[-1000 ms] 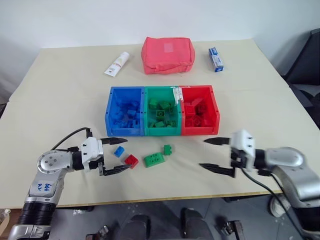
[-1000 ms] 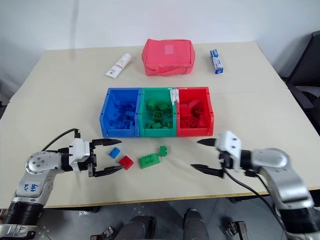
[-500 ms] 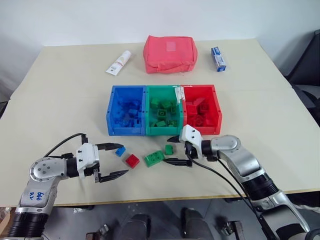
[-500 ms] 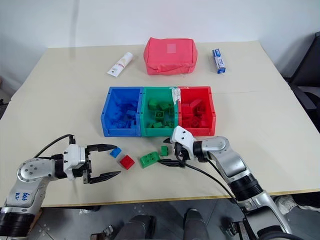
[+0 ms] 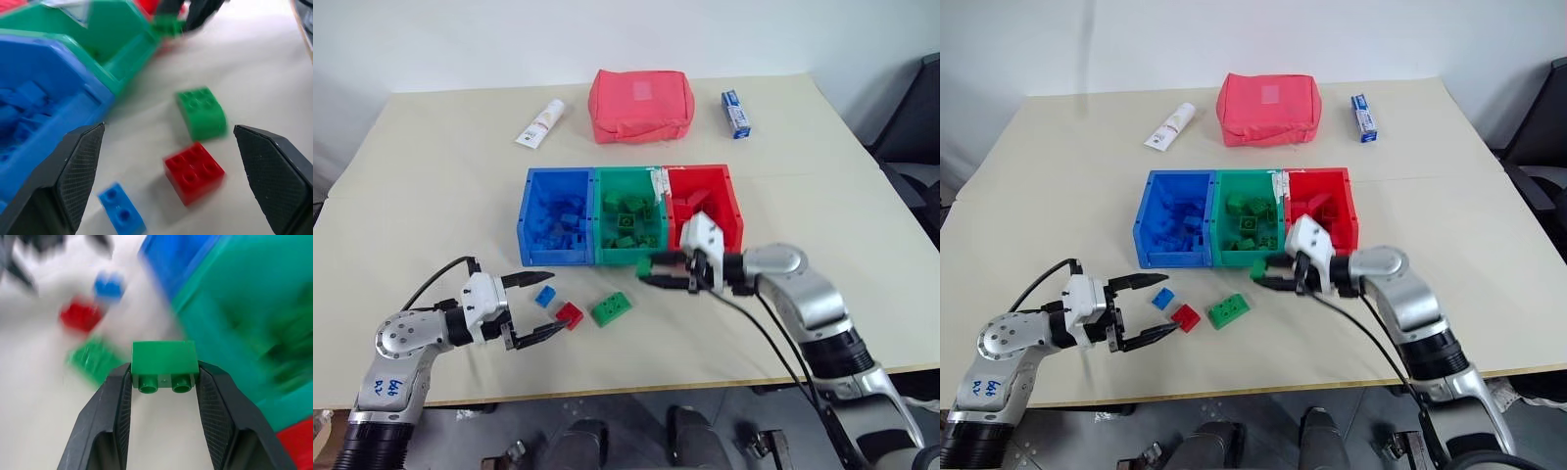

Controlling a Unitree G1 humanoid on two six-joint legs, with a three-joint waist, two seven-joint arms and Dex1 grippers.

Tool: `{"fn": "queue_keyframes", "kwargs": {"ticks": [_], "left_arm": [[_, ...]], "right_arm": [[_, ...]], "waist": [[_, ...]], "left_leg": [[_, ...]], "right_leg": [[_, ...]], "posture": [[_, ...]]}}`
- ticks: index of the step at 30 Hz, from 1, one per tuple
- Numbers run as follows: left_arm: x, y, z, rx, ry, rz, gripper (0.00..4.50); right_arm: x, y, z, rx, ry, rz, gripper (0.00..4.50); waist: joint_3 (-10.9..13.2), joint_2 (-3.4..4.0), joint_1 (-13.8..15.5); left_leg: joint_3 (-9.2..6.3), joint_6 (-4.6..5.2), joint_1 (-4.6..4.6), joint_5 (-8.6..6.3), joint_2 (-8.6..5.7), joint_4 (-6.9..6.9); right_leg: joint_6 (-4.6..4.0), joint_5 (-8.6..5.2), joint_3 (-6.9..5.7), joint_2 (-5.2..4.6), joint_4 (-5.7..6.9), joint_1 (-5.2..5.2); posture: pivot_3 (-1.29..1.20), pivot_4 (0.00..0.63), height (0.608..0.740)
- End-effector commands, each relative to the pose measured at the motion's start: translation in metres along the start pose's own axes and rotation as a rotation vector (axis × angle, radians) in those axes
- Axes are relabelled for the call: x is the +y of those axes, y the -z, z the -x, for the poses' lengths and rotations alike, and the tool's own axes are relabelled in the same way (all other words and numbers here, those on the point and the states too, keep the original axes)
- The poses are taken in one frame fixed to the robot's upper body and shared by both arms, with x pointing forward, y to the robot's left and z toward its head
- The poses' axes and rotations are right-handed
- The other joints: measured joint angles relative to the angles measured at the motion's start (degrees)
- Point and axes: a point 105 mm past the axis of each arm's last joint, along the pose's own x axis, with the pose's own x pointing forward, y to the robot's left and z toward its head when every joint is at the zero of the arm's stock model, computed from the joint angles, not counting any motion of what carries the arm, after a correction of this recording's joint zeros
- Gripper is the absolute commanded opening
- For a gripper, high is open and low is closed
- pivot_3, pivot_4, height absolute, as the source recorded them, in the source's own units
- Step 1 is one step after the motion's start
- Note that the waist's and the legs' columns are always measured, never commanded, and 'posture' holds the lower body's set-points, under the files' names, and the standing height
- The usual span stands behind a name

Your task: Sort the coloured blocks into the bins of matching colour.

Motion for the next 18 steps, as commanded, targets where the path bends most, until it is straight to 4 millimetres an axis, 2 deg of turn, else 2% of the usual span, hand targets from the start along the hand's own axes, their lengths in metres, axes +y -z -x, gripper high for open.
{"fn": "queue_keyframes", "kwargs": {"ticks": [1, 3, 4, 6, 9, 12, 13, 15, 18], "left_arm": [[0.006, -0.008, 0.004, -0.029, -0.044, -0.008, 4.5], [0.007, -0.008, 0.004, -0.028, -0.057, -0.001, 4.5], [0.008, -0.007, 0.004, -0.027, -0.061, 0.0, 4.5], [0.009, -0.007, 0.004, -0.026, -0.069, 0.004, 4.5], [0.01, -0.007, 0.005, -0.024, -0.076, 0.008, 4.5], [0.012, -0.007, 0.01, -0.023, -0.084, 0.017, 4.5], [0.015, -0.006, 0.013, -0.017, -0.093, 0.017, 4.5], [0.023, -0.001, 0.025, 0.031, -0.116, 0.011, 4.5], [0.03, 0.01, 0.043, 0.131, -0.118, -0.015, 4.5]], "right_arm": [[-0.03, -0.034, -0.002, -0.096, 0.151, 0.015, 1.84], [-0.05, -0.035, -0.006, -0.076, 0.24, 0.036, 1.84], [-0.056, -0.035, -0.008, -0.073, 0.267, 0.042, 2.05], [-0.061, -0.035, -0.011, -0.076, 0.276, 0.041, 2.53], [-0.061, -0.036, -0.012, -0.087, 0.266, 0.045, 3.51], [-0.058, -0.039, -0.003, -0.114, 0.247, 0.073, 4.46], [-0.054, -0.039, 0.003, -0.127, 0.224, 0.09, 4.46], [-0.034, -0.035, 0.027, -0.171, 0.135, 0.136, 4.46], [-0.006, -0.012, 0.067, -0.149, 0.027, 0.216, 4.46]], "waist": [[0.0, 0.0, -0.14], [0.0, 0.0, -0.2], [0.0, 0.0, -0.27], [0.0, 0.0, -0.16], [0.0, 0.0, -0.34], [0.0, 0.0, -0.98], [0.0, 0.0, -1.11], [0.0, 0.0, -0.91], [0.0, -0.01, -0.68]], "left_leg": [[0.0, -0.01, 0.0, 0.0, 0.01, -0.02], [0.0, -0.03, 0.02, 0.0, 0.0, -0.04], [0.0, -0.02, 0.02, 0.0, 0.0, -0.04], [-0.01, -0.01, 0.01, -0.01, -0.02, -0.06], [0.01, 0.03, -0.03, -0.03, -0.06, -0.07], [0.03, 0.05, -0.04, -0.05, -0.05, -0.08], [0.03, 0.05, -0.05, -0.04, -0.05, -0.07], [0.02, 0.05, -0.05, -0.05, -0.03, -0.07], [-0.05, 0.06, -0.06, -0.07, -0.02, -0.1]], "right_leg": [[-0.01, 0.0, 0.0, 0.01, 0.02, -0.02], [-0.05, -0.01, -0.04, 0.0, 0.08, -0.03], [-0.08, 0.0, -0.05, 0.0, 0.13, -0.03], [-0.09, 0.01, -0.08, -0.02, 0.17, -0.03], [-0.1, 0.01, -0.1, -0.05, 0.15, -0.05], [-0.09, 0.02, -0.14, -0.06, 0.15, -0.06], [-0.09, 0.01, -0.14, -0.06, 0.14, -0.06], [-0.09, 0.01, -0.15, -0.05, 0.14, -0.06], [-0.09, 0.01, -0.26, -0.04, 0.07, -0.02]], "posture": [[0.0, 0.15, 0.74], [0.0, 0.15, 0.74], [0.0, 0.15, 0.74], [0.0, 0.15, 0.74], [0.0, 0.15, 0.74], [0.0, 0.15, 0.74], [0.0, 0.15, 0.74], [0.0, 0.15, 0.74], [0.0, 0.15, 0.74]]}}
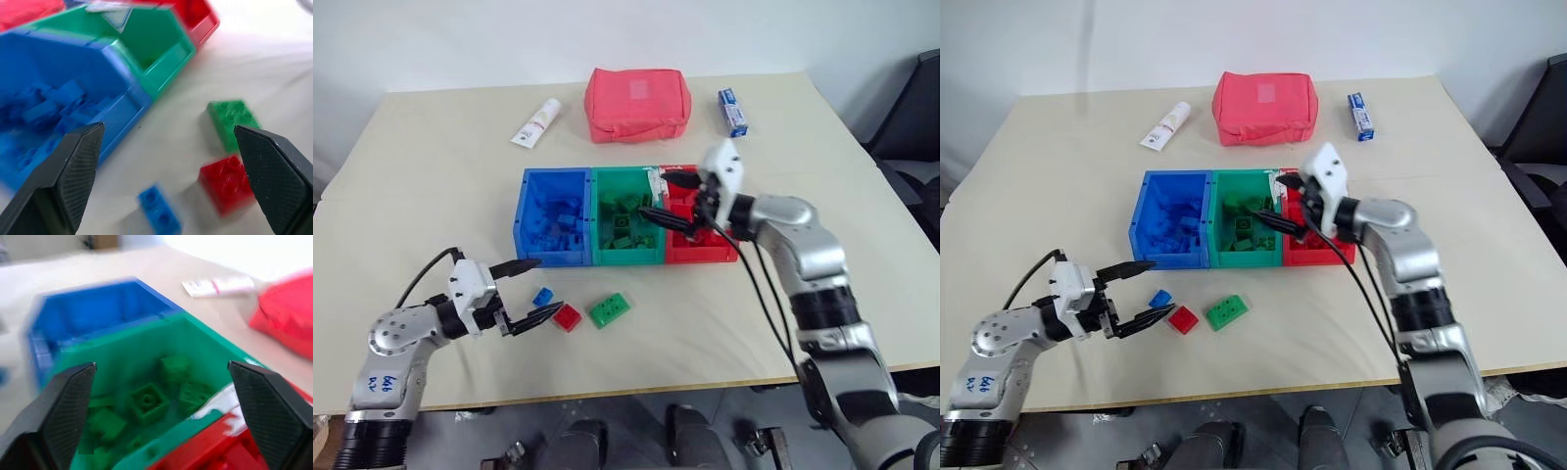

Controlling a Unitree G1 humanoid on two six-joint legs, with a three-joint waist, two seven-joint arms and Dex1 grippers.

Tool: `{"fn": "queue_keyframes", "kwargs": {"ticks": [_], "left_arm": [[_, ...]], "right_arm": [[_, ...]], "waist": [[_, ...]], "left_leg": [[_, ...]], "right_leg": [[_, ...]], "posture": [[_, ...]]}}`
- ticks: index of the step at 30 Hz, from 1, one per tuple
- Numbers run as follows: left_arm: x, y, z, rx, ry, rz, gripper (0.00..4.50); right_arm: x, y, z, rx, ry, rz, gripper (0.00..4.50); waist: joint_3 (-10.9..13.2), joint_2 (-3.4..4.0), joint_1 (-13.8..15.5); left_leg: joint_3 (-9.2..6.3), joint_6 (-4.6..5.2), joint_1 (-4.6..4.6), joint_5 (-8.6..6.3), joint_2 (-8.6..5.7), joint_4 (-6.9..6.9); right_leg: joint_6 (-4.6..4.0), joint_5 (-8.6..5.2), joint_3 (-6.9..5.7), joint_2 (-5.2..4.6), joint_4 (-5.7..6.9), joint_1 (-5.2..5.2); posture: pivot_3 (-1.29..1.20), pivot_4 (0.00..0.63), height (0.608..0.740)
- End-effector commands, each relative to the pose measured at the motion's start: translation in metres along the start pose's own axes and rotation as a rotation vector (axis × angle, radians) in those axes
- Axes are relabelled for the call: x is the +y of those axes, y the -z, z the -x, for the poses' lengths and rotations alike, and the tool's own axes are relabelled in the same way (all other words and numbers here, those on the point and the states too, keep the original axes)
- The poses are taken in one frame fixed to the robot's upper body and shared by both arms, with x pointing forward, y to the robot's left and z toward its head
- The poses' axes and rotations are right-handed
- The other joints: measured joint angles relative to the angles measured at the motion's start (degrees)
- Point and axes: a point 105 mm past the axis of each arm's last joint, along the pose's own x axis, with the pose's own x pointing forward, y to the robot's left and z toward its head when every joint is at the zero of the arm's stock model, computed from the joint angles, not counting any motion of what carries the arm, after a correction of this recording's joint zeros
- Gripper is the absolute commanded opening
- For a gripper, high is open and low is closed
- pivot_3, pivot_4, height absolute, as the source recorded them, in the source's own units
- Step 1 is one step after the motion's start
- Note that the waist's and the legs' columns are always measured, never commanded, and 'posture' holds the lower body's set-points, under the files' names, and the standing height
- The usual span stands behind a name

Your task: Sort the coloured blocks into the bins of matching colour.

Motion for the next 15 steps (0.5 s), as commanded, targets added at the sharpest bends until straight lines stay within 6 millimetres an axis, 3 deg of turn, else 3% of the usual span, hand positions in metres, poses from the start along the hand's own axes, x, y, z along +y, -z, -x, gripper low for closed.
{"fn": "queue_keyframes", "kwargs": {"ticks": [1, 6, 9, 15], "left_arm": [[0.013, 0.007, 0.022, 0.084, -0.028, -0.059, 4.5], [0.016, 0.012, 0.03, 0.15, 0.003, -0.104, 4.5], [0.005, 0.001, 0.012, 0.155, 0.066, -0.143, 4.5], [-0.034, -0.017, -0.024, 0.203, 0.216, -0.041, 4.5]], "right_arm": [[0.026, -0.004, 0.047, -0.041, -0.128, 0.108, 4.46], [0.049, 0.015, 0.081, 0.043, -0.227, 0.086, 4.46], [0.059, 0.027, 0.101, 0.103, -0.23, 0.096, 4.46], [0.067, 0.029, 0.103, 0.097, -0.231, 0.09, 4.46]], "waist": [[0.0, 0.0, 0.16], [0.02, 0.03, -0.48], [0.02, 0.02, -0.06], [0.02, 0.02, 0.31]], "left_leg": [[0.04, 0.03, 0.0, -0.01, -0.04, -0.01], [0.43, 0.09, 0.16, -0.05, 0.03, 0.09], [0.41, 0.05, 0.21, -0.05, 0.12, 0.06], [0.45, 0.1, 0.17, -0.09, 0.06, 0.16]], "right_leg": [[0.0, 0.0, 0.02, -0.04, -0.01, 0.01], [0.07, 0.04, 0.26, -0.04, -0.06, 0.03], [0.04, 0.02, 0.24, 0.02, -0.06, 0.03], [0.06, 0.03, 0.33, -0.03, -0.03, 0.03]], "posture": [[0.0, 0.15, 0.74], [0.0, 0.15, 0.74], [0.0, 0.15, 0.74], [0.0, 0.15, 0.74]]}}
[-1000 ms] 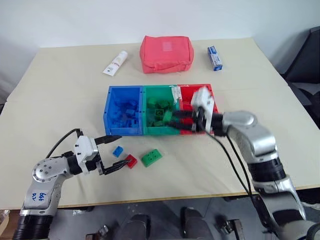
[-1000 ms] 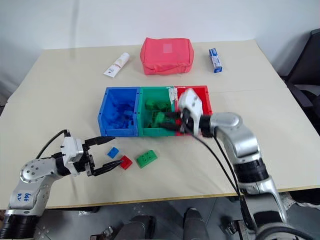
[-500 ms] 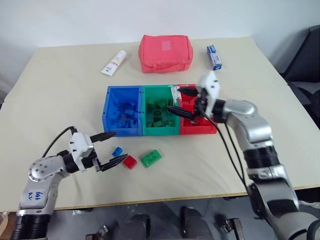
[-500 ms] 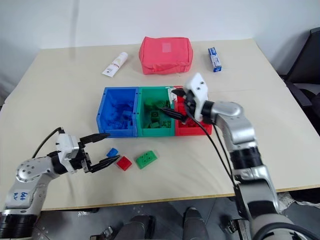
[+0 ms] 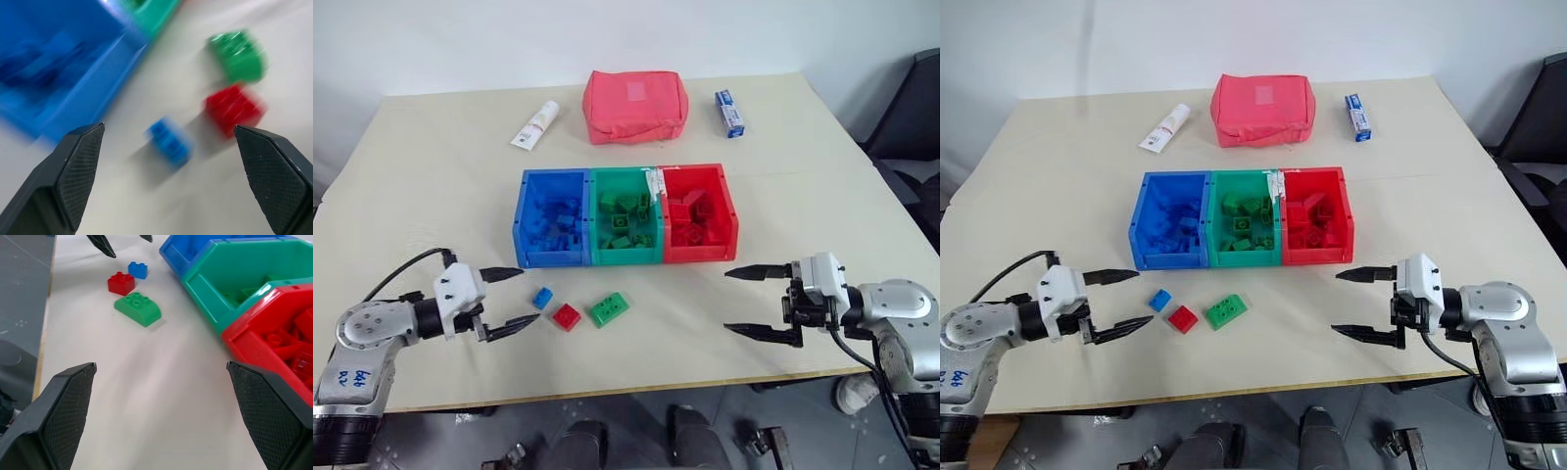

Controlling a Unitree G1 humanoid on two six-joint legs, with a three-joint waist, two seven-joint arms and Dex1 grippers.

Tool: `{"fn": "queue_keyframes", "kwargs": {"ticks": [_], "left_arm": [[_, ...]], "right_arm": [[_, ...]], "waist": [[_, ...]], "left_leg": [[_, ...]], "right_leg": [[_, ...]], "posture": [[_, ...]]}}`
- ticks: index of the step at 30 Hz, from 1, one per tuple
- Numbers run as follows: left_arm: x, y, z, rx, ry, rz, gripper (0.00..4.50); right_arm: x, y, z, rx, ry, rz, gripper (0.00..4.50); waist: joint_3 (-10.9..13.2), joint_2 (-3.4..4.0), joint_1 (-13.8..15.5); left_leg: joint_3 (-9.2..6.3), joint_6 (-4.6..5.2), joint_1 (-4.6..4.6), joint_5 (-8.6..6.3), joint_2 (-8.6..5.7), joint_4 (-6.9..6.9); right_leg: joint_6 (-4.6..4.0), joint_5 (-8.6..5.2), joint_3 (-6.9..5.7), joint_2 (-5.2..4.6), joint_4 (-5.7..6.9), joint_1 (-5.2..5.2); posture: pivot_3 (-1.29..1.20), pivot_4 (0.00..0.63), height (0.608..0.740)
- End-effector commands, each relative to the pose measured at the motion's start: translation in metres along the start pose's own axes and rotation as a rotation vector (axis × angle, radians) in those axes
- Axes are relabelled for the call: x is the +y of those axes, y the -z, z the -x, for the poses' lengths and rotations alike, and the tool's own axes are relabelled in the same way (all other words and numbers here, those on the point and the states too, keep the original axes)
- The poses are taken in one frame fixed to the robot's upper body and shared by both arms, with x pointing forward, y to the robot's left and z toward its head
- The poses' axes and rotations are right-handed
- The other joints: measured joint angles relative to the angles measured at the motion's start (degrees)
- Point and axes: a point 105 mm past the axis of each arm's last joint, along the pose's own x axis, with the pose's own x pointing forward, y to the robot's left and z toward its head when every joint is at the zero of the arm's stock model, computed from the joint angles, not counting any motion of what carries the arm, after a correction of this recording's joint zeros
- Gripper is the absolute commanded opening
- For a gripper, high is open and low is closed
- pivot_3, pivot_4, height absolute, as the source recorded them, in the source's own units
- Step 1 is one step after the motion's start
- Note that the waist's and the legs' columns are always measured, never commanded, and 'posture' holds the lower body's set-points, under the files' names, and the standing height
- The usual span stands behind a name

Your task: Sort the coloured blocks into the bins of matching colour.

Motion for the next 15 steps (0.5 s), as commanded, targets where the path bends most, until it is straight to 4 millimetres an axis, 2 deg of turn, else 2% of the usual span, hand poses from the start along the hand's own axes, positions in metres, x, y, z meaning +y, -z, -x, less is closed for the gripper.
{"fn": "queue_keyframes", "kwargs": {"ticks": [1, 4, 7, 11, 15], "left_arm": [[-0.016, -0.021, -0.023, 0.027, 0.067, 0.042, 4.5], [-0.029, -0.039, -0.052, 0.023, 0.094, 0.126, 4.5], [-0.028, -0.035, -0.075, 0.142, 0.009, 0.132, 4.5], [-0.028, -0.028, -0.09, 0.242, -0.032, 0.096, 4.5], [-0.035, -0.023, -0.099, 0.282, 0.007, 0.135, 3.61]], "right_arm": [[0.002, -0.012, 0.002, -0.025, 0.001, 0.062, 4.46], [0.001, -0.012, 0.0, -0.032, 0.025, 0.07, 4.46], [0.005, -0.015, -0.001, -0.042, 0.042, 0.078, 4.46], [0.011, -0.02, -0.003, -0.057, 0.049, 0.084, 4.46], [0.016, -0.023, -0.005, -0.063, 0.047, 0.082, 4.5]], "waist": [[0.0, 0.0, 0.24], [0.0, 0.0, 0.94], [0.0, 0.0, 1.5], [0.01, -0.02, 1.74], [0.01, -0.03, 2.04]], "left_leg": [[0.0, 0.0, 0.0, 0.0, 0.0, 0.0], [0.0, 0.0, -0.01, 0.0, -0.01, 0.05], [-0.02, 0.0, -0.03, 0.0, -0.04, 0.15], [0.0, -0.02, -0.04, -0.01, -0.02, 0.19], [0.0, -0.03, -0.04, -0.02, -0.01, 0.22]], "right_leg": [[0.0, 0.0, 0.0, 0.0, 0.0, 0.0], [0.0, 0.0, 0.0, 0.01, 0.01, 0.0], [0.0, 0.0, 0.0, 0.02, 0.07, 0.02], [0.01, 0.0, 0.02, 0.07, 0.07, 0.01], [0.01, 0.0, 0.02, 0.08, 0.08, 0.01]], "posture": [[0.0, 0.15, 0.74], [0.0, 0.15, 0.74], [0.0, 0.15, 0.74], [0.0, 0.15, 0.74], [0.0, 0.15, 0.74]]}}
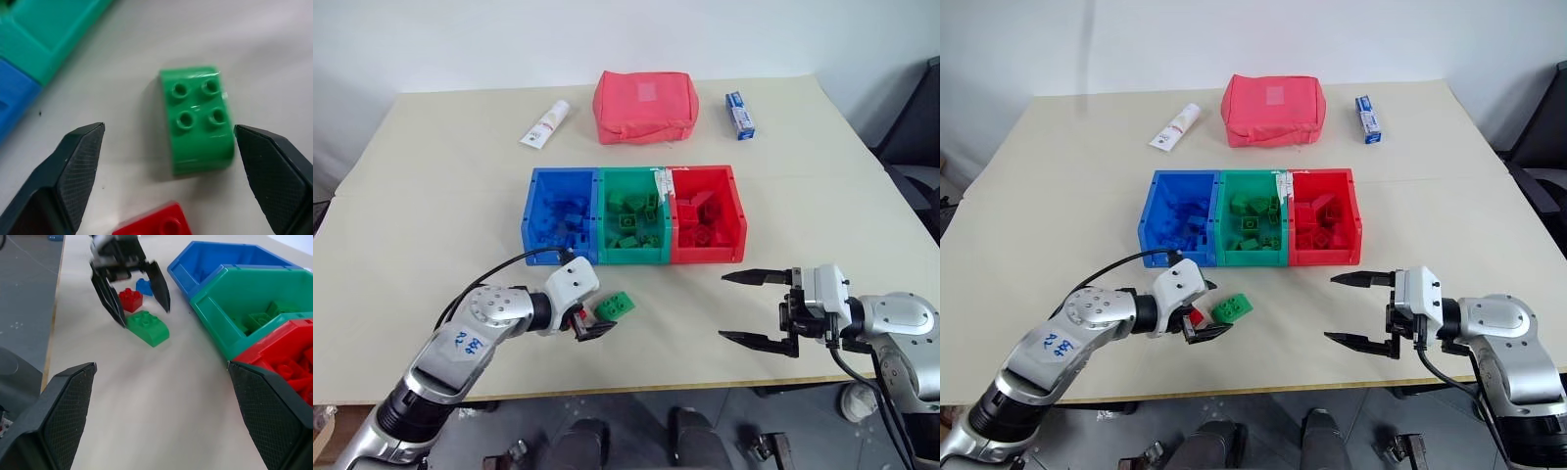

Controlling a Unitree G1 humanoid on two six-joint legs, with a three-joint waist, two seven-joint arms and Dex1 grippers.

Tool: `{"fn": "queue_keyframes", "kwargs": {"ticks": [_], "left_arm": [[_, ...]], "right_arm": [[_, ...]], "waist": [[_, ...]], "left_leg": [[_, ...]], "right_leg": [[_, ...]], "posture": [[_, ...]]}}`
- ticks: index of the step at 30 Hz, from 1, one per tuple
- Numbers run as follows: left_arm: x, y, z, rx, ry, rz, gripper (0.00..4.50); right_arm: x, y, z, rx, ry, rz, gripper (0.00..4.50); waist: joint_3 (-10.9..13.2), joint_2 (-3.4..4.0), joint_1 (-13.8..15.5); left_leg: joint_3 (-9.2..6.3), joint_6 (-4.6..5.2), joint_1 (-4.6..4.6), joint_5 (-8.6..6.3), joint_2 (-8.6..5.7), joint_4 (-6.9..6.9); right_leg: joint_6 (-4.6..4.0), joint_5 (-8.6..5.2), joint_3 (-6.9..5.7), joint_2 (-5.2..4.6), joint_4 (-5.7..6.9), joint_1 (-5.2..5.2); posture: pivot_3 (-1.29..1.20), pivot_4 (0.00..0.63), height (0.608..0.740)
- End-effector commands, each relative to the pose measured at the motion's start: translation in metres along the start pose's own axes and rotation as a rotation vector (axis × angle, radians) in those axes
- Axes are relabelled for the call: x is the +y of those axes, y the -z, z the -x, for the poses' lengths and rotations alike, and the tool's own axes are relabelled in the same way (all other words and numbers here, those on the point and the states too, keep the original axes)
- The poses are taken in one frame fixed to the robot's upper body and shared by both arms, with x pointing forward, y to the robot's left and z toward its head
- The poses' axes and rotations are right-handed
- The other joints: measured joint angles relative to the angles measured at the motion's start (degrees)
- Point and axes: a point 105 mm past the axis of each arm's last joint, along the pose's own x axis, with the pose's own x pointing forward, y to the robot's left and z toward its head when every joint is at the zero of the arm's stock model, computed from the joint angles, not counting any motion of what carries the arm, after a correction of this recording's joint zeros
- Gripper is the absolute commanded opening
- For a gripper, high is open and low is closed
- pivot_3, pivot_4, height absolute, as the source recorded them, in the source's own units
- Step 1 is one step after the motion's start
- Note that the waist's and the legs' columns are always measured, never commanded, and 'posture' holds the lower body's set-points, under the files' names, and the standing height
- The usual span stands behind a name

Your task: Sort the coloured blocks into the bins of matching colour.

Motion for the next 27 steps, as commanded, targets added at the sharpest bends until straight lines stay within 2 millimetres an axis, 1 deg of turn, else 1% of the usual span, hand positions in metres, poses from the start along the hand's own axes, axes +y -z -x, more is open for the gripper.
{"fn": "queue_keyframes", "kwargs": {"ticks": [1, 6, 7, 8, 9, 10, 11, 12, 14, 15, 16, 18, 20, 21, 24, 26, 27], "left_arm": [[-0.007, -0.001, -0.004, 0.014, 0.033, -0.003, 3.31], [-0.015, -0.003, -0.01, 0.001, 0.088, -0.013, 1.69], [-0.014, -0.006, -0.01, -0.012, 0.09, -0.008, 1.45], [-0.014, -0.007, -0.01, -0.022, 0.091, -0.003, 1.46], [-0.012, -0.015, -0.01, -0.071, 0.095, -0.017, 1.46], [-0.006, -0.025, -0.009, -0.126, 0.076, -0.002, 1.46], [0.004, -0.04, -0.008, -0.203, 0.035, 0.015, 1.46], [0.01, -0.052, -0.007, -0.262, 0.02, 0.018, 1.46], [0.026, -0.079, -0.005, -0.379, -0.047, 0.036, 1.46], [0.034, -0.09, -0.005, -0.421, -0.087, 0.034, 1.46], [0.046, -0.102, -0.007, -0.465, -0.165, 0.021, 1.46], [0.062, -0.118, -0.019, -0.487, -0.267, 0.003, 1.46], [0.073, -0.127, -0.03, -0.482, -0.319, -0.012, 1.46], [0.079, -0.132, -0.032, -0.489, -0.347, -0.014, 1.46], [0.089, -0.141, -0.033, -0.509, -0.371, -0.01, 1.46], [0.092, -0.139, -0.031, -0.503, -0.365, -0.03, 2.19], [0.089, -0.138, -0.031, -0.5, -0.334, -0.037, 2.37]], "right_arm": [[0.003, -0.012, 0.002, -0.025, 0.012, 0.033, 4.5], [0.007, -0.01, 0.007, -0.017, 0.043, 0.032, 4.5], [0.007, -0.01, 0.008, -0.021, 0.062, 0.032, 4.5], [0.006, -0.011, 0.008, -0.024, 0.075, 0.031, 4.5], [0.005, -0.014, 0.009, -0.039, 0.105, 0.022, 4.5], [0.002, -0.02, 0.011, -0.077, 0.152, 0.029, 4.5], [-0.002, -0.028, 0.012, -0.127, 0.215, 0.017, 4.5], [-0.006, -0.034, 0.014, -0.166, 0.265, 0.01, 4.5], [-0.013, -0.042, 0.018, -0.207, 0.36, 0.001, 4.5], [-0.016, -0.043, 0.02, -0.212, 0.396, -0.002, 4.5], [-0.02, -0.043, 0.023, -0.219, 0.448, -0.012, 4.5], [-0.029, -0.041, 0.031, -0.213, 0.534, -0.043, 4.5], [-0.032, -0.039, 0.035, -0.189, 0.576, -0.046, 4.5], [-0.033, -0.039, 0.036, -0.184, 0.584, -0.046, 4.5], [-0.031, -0.04, 0.037, -0.174, 0.589, -0.042, 4.5], [-0.031, -0.039, 0.039, -0.16, 0.593, -0.037, 4.5], [-0.031, -0.039, 0.04, -0.158, 0.596, -0.036, 4.5]], "waist": [[0.0, 0.0, 0.25], [0.0, -0.01, 0.67], [0.0, -0.01, 0.65], [0.0, -0.01, 0.67], [0.0, -0.01, 0.69], [0.0, -0.01, 0.76], [0.01, -0.02, 0.79], [0.02, -0.03, 0.84], [0.07, -0.12, 1.01], [0.07, -0.13, 1.03], [0.07, -0.12, 1.15], [0.05, -0.15, 1.39], [0.05, -0.15, 1.71], [0.05, -0.15, 1.64], [0.06, -0.16, 1.36], [0.06, -0.16, 1.25], [0.06, -0.16, 1.11]], "left_leg": [[0.0, 0.0, 0.0, 0.0, 0.0, 0.01], [-0.03, 0.0, 0.0, 0.0, -0.03, 0.08], [-0.03, 0.01, 0.0, 0.0, -0.03, 0.11], [-0.02, 0.01, 0.0, 0.0, -0.03, 0.12], [-0.03, 0.01, 0.0, 0.0, -0.03, 0.14], [-0.04, 0.0, 0.0, -0.01, -0.03, 0.15], [-0.05, 0.01, 0.0, -0.01, -0.03, 0.16], [-0.07, 0.01, -0.02, 0.0, -0.03, 0.2], [-0.13, 0.0, -0.07, 0.0, -0.03, 0.29], [-0.14, -0.01, -0.08, 0.0, -0.03, 0.32], [-0.12, -0.01, -0.08, 0.0, -0.04, 0.33], [-0.09, -0.01, -0.07, 0.0, -0.07, 0.34], [-0.05, 0.0, -0.05, 0.0, -0.1, 0.32], [-0.04, 0.0, -0.06, 0.0, -0.11, 0.32], [0.02, 0.01, -0.08, 0.0, -0.08, 0.27], [0.02, 0.01, -0.08, 0.0, -0.07, 0.25], [0.02, 0.01, -0.09, 0.0, -0.07, 0.25]], "right_leg": [[0.0, 0.0, 0.0, 0.0, 0.0, 0.0], [0.0, 0.0, -0.03, -0.02, -0.02, 0.06], [0.01, 0.0, -0.03, -0.03, -0.02, 0.08], [0.01, 0.01, -0.03, -0.02, -0.02, 0.09], [0.02, 0.01, -0.03, -0.02, -0.01, 0.09], [0.02, 0.01, -0.04, -0.02, -0.01, 0.1], [0.02, 0.01, -0.04, -0.02, -0.01, 0.1], [0.03, 0.01, -0.05, -0.02, -0.01, 0.11], [0.06, 0.03, -0.1, -0.01, 0.0, 0.11], [0.07, 0.04, -0.11, -0.01, 0.0, 0.13], [0.08, 0.04, -0.11, -0.01, 0.0, 0.13], [0.1, 0.06, -0.1, -0.02, -0.01, 0.15], [0.12, 0.07, -0.08, -0.03, -0.02, 0.15], [0.13, 0.07, -0.07, -0.02, -0.03, 0.14], [0.13, 0.07, -0.04, 0.01, -0.02, 0.05], [0.13, 0.07, -0.04, 0.01, -0.01, 0.04], [0.13, 0.07, -0.03, 0.0, -0.01, 0.04]], "posture": [[0.0, 0.15, 0.74], [0.0, 0.15, 0.74], [0.0, 0.15, 0.74], [0.0, 0.15, 0.74], [0.0, 0.15, 0.74], [0.0, 0.15, 0.74], [0.0, 0.15, 0.74], [0.0, 0.15, 0.74], [0.0, 0.15, 0.74], [0.0, 0.15, 0.74], [0.0, 0.15, 0.74], [0.0, 0.15, 0.74], [0.0, 0.15, 0.74], [0.0, 0.15, 0.74], [0.0, 0.15, 0.74], [0.0, 0.15, 0.74], [0.0, 0.15, 0.74]]}}
